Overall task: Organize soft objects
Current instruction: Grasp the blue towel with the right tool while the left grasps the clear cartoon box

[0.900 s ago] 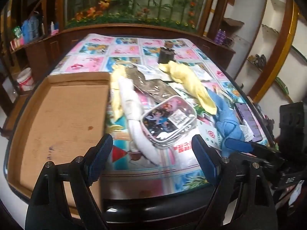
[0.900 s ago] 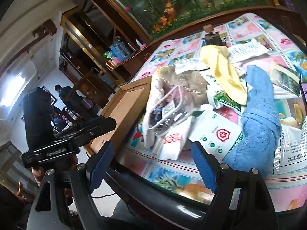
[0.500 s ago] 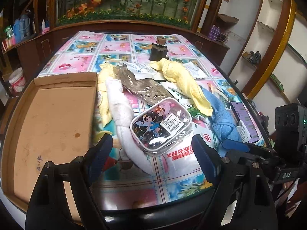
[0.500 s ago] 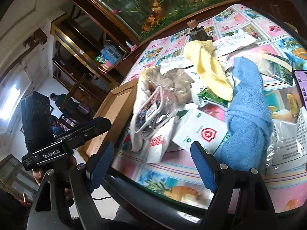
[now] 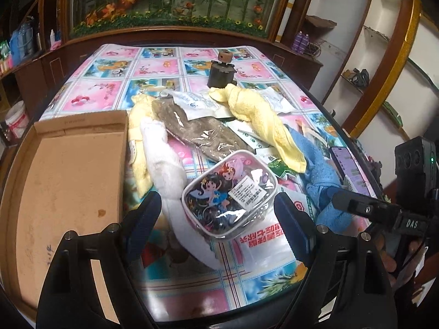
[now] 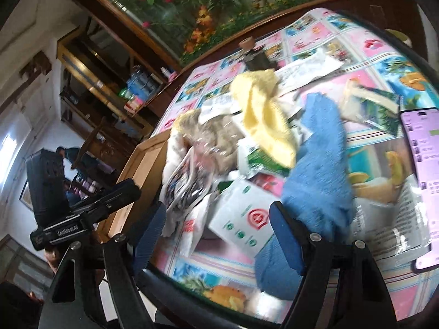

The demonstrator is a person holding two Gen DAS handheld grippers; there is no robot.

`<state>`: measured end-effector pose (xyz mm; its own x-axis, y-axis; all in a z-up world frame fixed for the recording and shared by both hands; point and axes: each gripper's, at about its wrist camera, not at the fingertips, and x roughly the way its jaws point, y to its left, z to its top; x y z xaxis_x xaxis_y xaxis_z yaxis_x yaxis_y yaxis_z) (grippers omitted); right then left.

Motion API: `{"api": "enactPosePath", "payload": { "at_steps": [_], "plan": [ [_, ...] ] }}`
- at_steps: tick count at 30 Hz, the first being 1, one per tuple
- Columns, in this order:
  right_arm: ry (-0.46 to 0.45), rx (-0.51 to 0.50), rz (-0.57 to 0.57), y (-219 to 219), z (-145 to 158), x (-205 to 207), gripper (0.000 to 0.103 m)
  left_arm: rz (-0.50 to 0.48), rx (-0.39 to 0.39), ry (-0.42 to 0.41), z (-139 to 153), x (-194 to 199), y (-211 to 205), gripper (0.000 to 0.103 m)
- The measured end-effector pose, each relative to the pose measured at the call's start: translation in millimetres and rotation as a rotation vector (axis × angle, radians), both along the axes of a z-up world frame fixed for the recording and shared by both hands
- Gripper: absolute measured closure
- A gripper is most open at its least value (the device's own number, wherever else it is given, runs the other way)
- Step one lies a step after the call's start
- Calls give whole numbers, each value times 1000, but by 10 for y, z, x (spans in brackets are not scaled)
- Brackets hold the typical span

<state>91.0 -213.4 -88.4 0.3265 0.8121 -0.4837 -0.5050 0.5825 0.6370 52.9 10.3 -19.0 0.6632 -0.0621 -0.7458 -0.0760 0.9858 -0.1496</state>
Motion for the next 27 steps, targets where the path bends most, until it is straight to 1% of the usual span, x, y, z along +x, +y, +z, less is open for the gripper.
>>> {"api": "enactPosePath", "payload": {
  "at_steps": [2,3,5,7,11,14,17,22,25,27],
  "plan": [
    [-8,22,-20,-32,3,46,25,2,15,4,-11,20,3,18],
    [-25,15,-32,-52,16,49,25,2,25,11,-25,31,5,18],
    [-61,8,-40,-63,42,43,25,26,26,-6,-38,63,23,18],
    [-76,5,-40,-51,59,30,25,30,33,-5,-43,66,3,18],
    [-86,-46,-31,1,133,-36,25,29,66,-11,-21,41,-41,18],
    [-96,-57,-41,-28,194,-56,25,23,61,-8,-10,43,-70,18],
    [-109,-75,-62,-65,223,-69,25,28,80,-21,-16,41,-99,18],
    [-101,-129,-136,-119,200,38,25,24,76,-15,-13,7,-62,18],
    [-101,-165,-176,-183,191,61,25,3,34,-25,17,24,2,18],
    [-84,-175,-198,-244,168,117,25,-23,11,-23,8,87,19,18]
  ]
}}
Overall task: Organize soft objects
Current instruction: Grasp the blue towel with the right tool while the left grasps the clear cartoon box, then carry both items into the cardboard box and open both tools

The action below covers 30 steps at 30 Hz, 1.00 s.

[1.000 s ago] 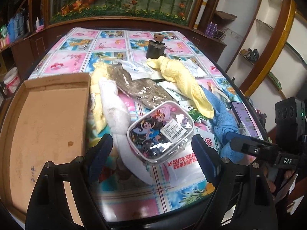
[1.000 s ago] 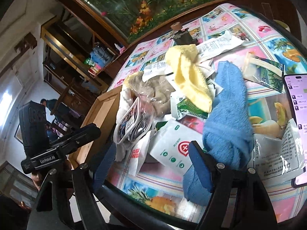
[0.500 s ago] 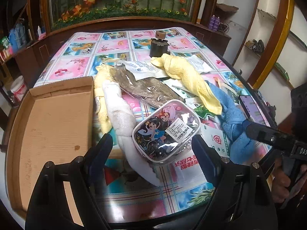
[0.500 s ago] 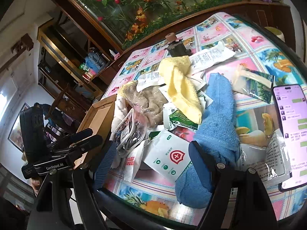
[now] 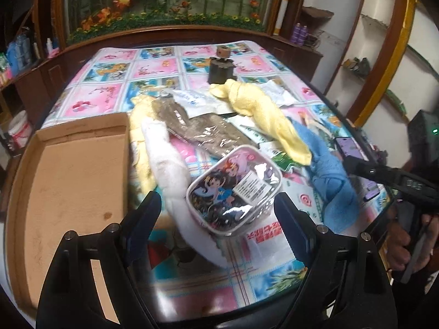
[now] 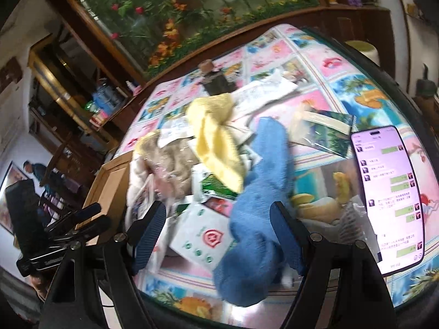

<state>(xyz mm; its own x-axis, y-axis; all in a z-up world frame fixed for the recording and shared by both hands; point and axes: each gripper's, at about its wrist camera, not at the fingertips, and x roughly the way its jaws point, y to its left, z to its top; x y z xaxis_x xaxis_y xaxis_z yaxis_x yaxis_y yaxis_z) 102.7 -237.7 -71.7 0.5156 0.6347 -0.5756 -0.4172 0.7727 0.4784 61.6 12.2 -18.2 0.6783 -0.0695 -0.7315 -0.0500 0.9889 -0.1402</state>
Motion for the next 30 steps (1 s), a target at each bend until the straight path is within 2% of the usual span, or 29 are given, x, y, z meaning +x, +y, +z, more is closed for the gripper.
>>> {"api": "enactPosePath", "payload": {
  "at_steps": [3,8,10,11,15,18,20,23,28,30],
  "plan": [
    [19,-17,-29,-65,-37,56,25,-44,-23,25,-38,160,5,18],
    [69,-35,-51,-98,-161,178,25,-57,4,77,-143,484,-67,18],
    [89,-33,-41,-78,-218,214,26,-92,18,115,-222,559,-139,18],
    [94,-48,-39,-45,-245,225,30,-116,28,135,-275,601,-176,18],
    [87,-122,-37,103,-309,213,47,-163,-3,174,-331,537,-218,18],
    [66,-166,-48,150,-335,177,50,-197,42,173,-322,413,-288,18],
    [46,-188,-53,171,-330,150,52,-239,83,201,-366,386,-372,18],
    [37,-200,-53,185,-322,121,53,-274,107,205,-413,374,-449,18],
    [20,-227,-60,241,-328,94,53,-254,124,208,-532,507,-464,19],
    [18,-227,-67,242,-329,94,55,-228,107,198,-510,470,-444,22]
  ]
}}
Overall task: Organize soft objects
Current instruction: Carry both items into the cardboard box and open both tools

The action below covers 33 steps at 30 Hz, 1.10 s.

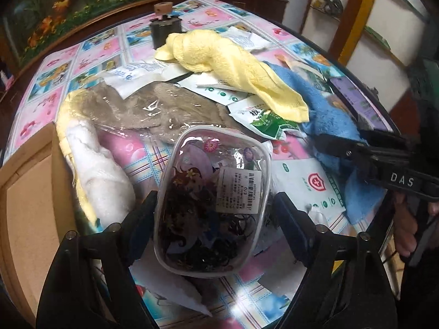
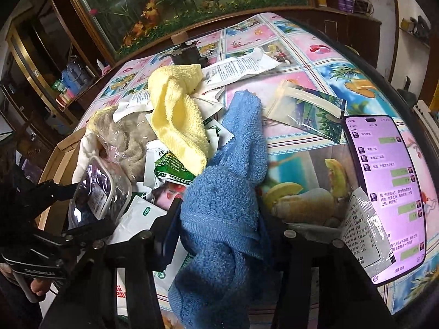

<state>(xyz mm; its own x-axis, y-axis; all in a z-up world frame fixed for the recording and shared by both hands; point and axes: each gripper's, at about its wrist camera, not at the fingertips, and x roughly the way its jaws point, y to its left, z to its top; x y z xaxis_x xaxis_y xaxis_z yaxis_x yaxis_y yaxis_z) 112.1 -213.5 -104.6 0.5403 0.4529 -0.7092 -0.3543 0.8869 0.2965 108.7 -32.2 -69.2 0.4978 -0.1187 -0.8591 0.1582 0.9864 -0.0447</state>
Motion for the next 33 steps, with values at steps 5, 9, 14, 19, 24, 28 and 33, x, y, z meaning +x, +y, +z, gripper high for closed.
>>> {"api": "enactPosePath", "payload": {
  "at_steps": [5,9,14,19,24,28,33],
  "plan": [
    [-49,65,-45,-108,127,-134,58,61,-59,-89,214,-262,128,32],
    [-115,123,-79,-144,301,-251,59,127,-152,-126,340,-409,313,32],
    [-272,192,-120,-132,693,-494,59,224,-356,-203,626,-718,749,32],
    [-372,295,5,94,1120,-725,59,301,-471,-264,882,-1078,1181,32],
    [-321,362,225,777,1293,-786,59,439,-478,-274,939,-1389,1734,32],
    [-266,366,388,1496,1305,-792,59,528,-441,-276,861,-1592,2057,32],
    [-178,272,505,2398,979,-791,59,615,-362,-169,486,-1724,2271,32]
  ]
}}
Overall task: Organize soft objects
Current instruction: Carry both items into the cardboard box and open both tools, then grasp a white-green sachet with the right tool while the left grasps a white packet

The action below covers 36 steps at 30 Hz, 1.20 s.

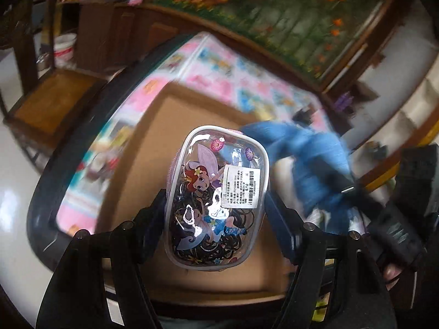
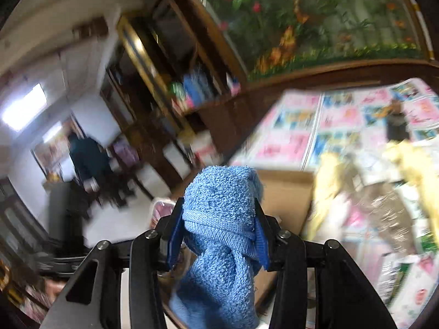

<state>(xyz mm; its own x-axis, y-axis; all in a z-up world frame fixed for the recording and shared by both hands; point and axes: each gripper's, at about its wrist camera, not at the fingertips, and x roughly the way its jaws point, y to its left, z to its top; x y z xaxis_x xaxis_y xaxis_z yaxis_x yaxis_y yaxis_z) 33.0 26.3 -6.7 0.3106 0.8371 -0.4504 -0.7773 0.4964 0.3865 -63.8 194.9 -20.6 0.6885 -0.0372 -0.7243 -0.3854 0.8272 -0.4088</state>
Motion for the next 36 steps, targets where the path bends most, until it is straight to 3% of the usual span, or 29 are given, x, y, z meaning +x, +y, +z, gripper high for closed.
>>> {"api": "enactPosePath", "payload": {
  "at_steps": [4,9,13,15,18,20,24,27,31,33,36],
  "plan": [
    [134,-207,26,469,-543,37,59,17,8,111,-325,-58,67,32],
    [73,-321,13,611,-659,-84,56,28,11,125,-412,-94,109,32],
    [49,-302,65,519,-723,-143,42,44,-32,102,-402,-84,179,31],
    [62,-257,86,428,-725,-173,26,80,-12,100,-363,-79,179,30],
    [75,-188,87,304,-702,-151,22,89,20,117,-276,-30,138,30],
    [92,-162,93,210,-675,-162,22,122,99,106,-179,-51,78,30],
    [102,-60,126,-82,-592,-187,22,211,315,0,118,-118,-230,30],
    [92,-3,133,-379,-534,-210,22,93,305,-60,243,-10,-533,30],
    [105,32,100,-845,-530,-155,22,-89,177,-69,278,203,-907,30],
    [113,43,69,-1109,-564,-92,22,-189,113,-63,263,314,-1117,30],
    [139,71,-8,-1547,-606,26,22,-334,90,-1,173,486,-1505,30]
  ]
}}
